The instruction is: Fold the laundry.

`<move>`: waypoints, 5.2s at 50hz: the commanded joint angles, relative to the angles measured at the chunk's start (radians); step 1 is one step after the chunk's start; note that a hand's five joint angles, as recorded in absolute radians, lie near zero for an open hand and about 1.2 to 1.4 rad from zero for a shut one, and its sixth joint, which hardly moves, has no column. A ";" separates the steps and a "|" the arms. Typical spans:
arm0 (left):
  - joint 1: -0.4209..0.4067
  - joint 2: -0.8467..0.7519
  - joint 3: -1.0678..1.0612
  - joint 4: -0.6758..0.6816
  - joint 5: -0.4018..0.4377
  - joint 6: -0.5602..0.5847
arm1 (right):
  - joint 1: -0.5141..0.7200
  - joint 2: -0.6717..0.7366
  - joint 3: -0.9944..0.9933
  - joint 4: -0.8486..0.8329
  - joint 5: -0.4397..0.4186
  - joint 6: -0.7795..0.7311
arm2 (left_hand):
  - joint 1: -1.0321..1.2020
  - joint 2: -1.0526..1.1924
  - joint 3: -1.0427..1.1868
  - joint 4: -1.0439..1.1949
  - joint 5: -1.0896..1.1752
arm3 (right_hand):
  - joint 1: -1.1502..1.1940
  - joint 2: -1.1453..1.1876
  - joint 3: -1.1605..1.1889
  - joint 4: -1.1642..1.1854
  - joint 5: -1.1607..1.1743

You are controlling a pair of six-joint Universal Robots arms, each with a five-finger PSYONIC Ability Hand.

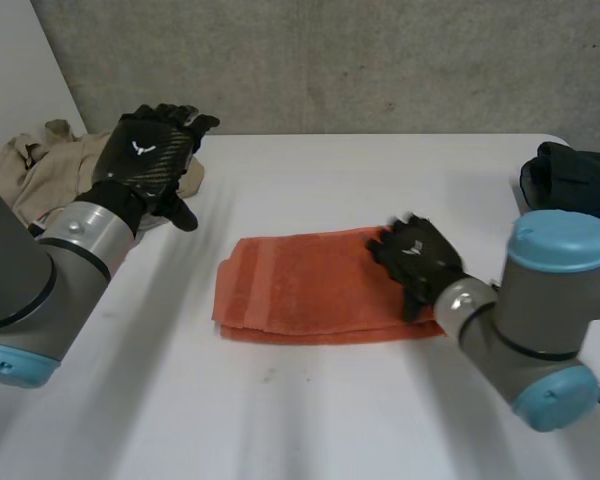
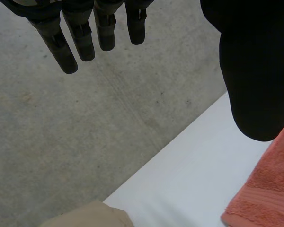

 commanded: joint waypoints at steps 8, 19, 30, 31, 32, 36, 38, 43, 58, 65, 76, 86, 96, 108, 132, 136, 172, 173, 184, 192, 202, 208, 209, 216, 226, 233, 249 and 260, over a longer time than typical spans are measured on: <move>-0.023 -0.019 0.005 -0.001 -0.001 0.001 | -0.014 -0.031 0.014 -0.285 0.129 -0.189 | -0.016 -0.036 -0.039 -0.028 -0.050 | 1.024 1.036 1.039 1.037 1.031; -0.017 0.002 0.008 -0.004 -0.012 -0.002 | 0.329 0.110 -0.052 -0.337 -0.196 -0.239 | -0.016 -0.036 -0.039 -0.028 -0.050 | 1.024 1.036 1.039 1.037 1.031; -0.029 -0.010 0.042 -0.004 -0.020 -0.048 | 0.310 0.088 -0.074 -0.231 -0.066 -0.030 | 0.002 -0.018 -0.021 -0.010 -0.032 | -0.198 -0.186 -0.183 -0.185 -0.191; -0.032 -0.011 0.049 -0.005 -0.020 -0.060 | 0.293 0.063 -0.071 -0.228 -0.054 0.010 | 0.005 -0.015 -0.018 -0.007 -0.029 | -0.198 -0.186 -0.183 -0.185 -0.191; -0.036 -0.013 0.059 -0.007 -0.020 -0.074 | 0.273 0.036 -0.066 -0.225 -0.048 0.047 | 0.011 -0.009 -0.012 -0.001 -0.023 | -0.198 -0.186 -0.183 -0.185 -0.191; -0.063 -0.053 0.105 -0.019 -0.023 -0.163 | 0.190 -0.057 -0.052 -0.185 -0.047 0.269 | 0.014 -0.006 -0.009 0.002 -0.020 | -0.198 -0.186 -0.183 -0.185 -0.191; -0.104 -0.086 0.134 -0.048 -0.034 -0.213 | 0.153 -0.072 -0.071 -0.119 -0.046 0.388 | 0.014 -0.006 -0.009 0.002 -0.020 | -0.198 -0.186 -0.183 -0.185 -0.191; -0.214 -0.188 0.213 -0.146 -0.092 -0.247 | 0.096 -0.025 -0.190 0.083 -0.049 0.482 | 0.040 0.020 0.017 0.028 0.006 | -0.198 -0.186 -0.183 -0.185 -0.191; -0.300 -0.488 0.320 -0.384 -0.394 -0.237 | 0.092 0.301 -0.503 0.358 -0.074 0.400 | 0.049 0.029 0.026 0.037 0.015 | -0.198 -0.186 -0.183 -0.185 -0.191; -0.280 -0.484 0.329 -0.409 -0.357 -0.217 | 0.098 0.273 -0.506 0.359 -0.015 0.219 | 0.046 0.026 0.023 0.034 0.012 | -0.198 -0.186 -0.183 -0.185 -0.191; -0.188 -0.248 0.411 -0.390 -0.127 -0.118 | 0.155 0.014 -0.175 0.053 0.057 0.011 | 0.014 -0.006 -0.009 0.002 -0.020 | -0.198 -0.186 -0.183 -0.185 -0.191; -0.175 -0.209 0.494 -0.449 0.310 -0.117 | 0.230 -0.021 0.064 -0.116 0.011 0.018 | 0.032 0.012 0.008 0.019 -0.003 | -0.198 -0.186 -0.183 -0.185 -0.191; -0.171 -0.221 0.500 -0.470 0.399 -0.118 | 0.230 0.132 0.044 -0.257 -0.004 0.001 | 0.026 0.006 0.003 0.014 -0.009 | -0.198 -0.186 -0.183 -0.185 -0.191; -0.173 -0.228 0.499 -0.469 0.401 -0.117 | 0.228 0.187 -0.026 -0.339 -0.004 0.003 | 0.023 0.003 0.000 0.011 -0.012 | -0.073 -0.061 -0.058 -0.060 -0.066; -0.159 -0.215 0.517 -0.469 0.401 -0.118 | 0.219 0.196 -0.219 -0.415 -0.003 0.050 | 0.020 0.000 -0.003 0.008 -0.014 | 1.024 1.036 1.039 1.037 1.031; -0.139 -0.211 0.534 -0.467 0.399 -0.123 | 0.185 0.169 -0.282 -0.432 0.000 0.083 | 0.023 0.003 0.000 0.011 -0.012 | 1.024 1.036 1.039 1.037 1.031; -0.162 -0.194 0.563 -0.467 0.365 -0.126 | -0.855 0.503 -0.496 -0.673 -0.460 0.330 | 0.020 0.000 -0.003 0.008 -0.014 | 1.024 1.036 1.039 1.037 1.031; -0.164 -0.194 0.560 -0.467 0.365 -0.126 | -0.864 0.499 -0.480 -0.673 -0.484 0.330 | 0.020 0.000 -0.003 0.008 -0.014 | 1.024 1.036 1.039 1.037 1.031; -0.201 -0.182 0.556 -0.467 0.365 -0.128 | -0.893 0.229 -0.355 -0.529 -0.434 0.339 | 0.020 0.000 -0.003 0.008 -0.014 | -0.198 -0.186 -0.183 -0.185 -0.191; -0.228 -0.171 0.548 -0.467 0.365 -0.128 | -0.936 0.060 -0.347 -0.143 -0.387 0.302 | 0.020 0.000 -0.003 0.008 -0.014 | -0.198 -0.186 -0.183 -0.185 -0.191; -0.228 -0.123 0.566 -0.452 0.361 -0.129 | -0.990 -0.083 -0.391 0.021 -0.054 -0.061 | 0.020 0.000 -0.003 0.008 -0.014 | -0.198 -0.186 -0.183 -0.185 -0.191; -0.195 -0.079 0.648 -0.438 0.190 -0.157 | -0.798 -0.196 -0.338 -0.227 -0.058 -0.002 | 0.014 -0.006 -0.009 0.002 -0.020 | -0.198 -0.186 -0.183 -0.185 -0.191; -0.184 -0.076 0.657 -0.436 0.152 -0.158 | -0.774 -0.218 -0.316 -0.260 -0.064 0.012 | 0.014 -0.006 -0.009 0.002 -0.020 | -0.198 -0.186 -0.183 -0.185 -0.191; 0.040 -0.067 0.682 -0.447 -0.050 -0.066 | -0.534 -0.314 -0.117 -0.455 -0.133 0.041 | 0.014 -0.006 -0.009 0.002 -0.020 | -0.198 -0.186 -0.183 -0.185 -0.191; 0.285 -0.333 0.668 -0.392 -0.034 0.271 | -0.280 -0.272 0.115 -0.475 -0.138 0.005 | 0.017 -0.003 -0.006 0.005 -0.017 | -0.198 -0.186 -0.183 -0.185 -0.191; 0.411 -0.623 0.778 -0.208 0.194 0.284 | -0.244 -0.196 0.214 -0.469 -0.136 -0.090 | -0.001 -0.021 -0.024 -0.013 -0.035 | -0.198 -0.186 -0.183 -0.185 -0.191; 0.459 -1.021 1.200 -0.137 0.259 0.201 | -0.270 -0.186 0.301 -0.467 -0.136 -0.124 | 0.222 0.202 0.198 0.209 0.187 | -0.198 -0.186 -0.183 -0.185 -0.191; 0.459 -1.083 1.241 -0.051 0.324 0.119 | -0.275 -0.152 0.299 -0.467 -0.136 -0.124 | 0.445 0.425 0.422 0.433 0.411 | -0.198 -0.186 -0.183 -0.185 -0.191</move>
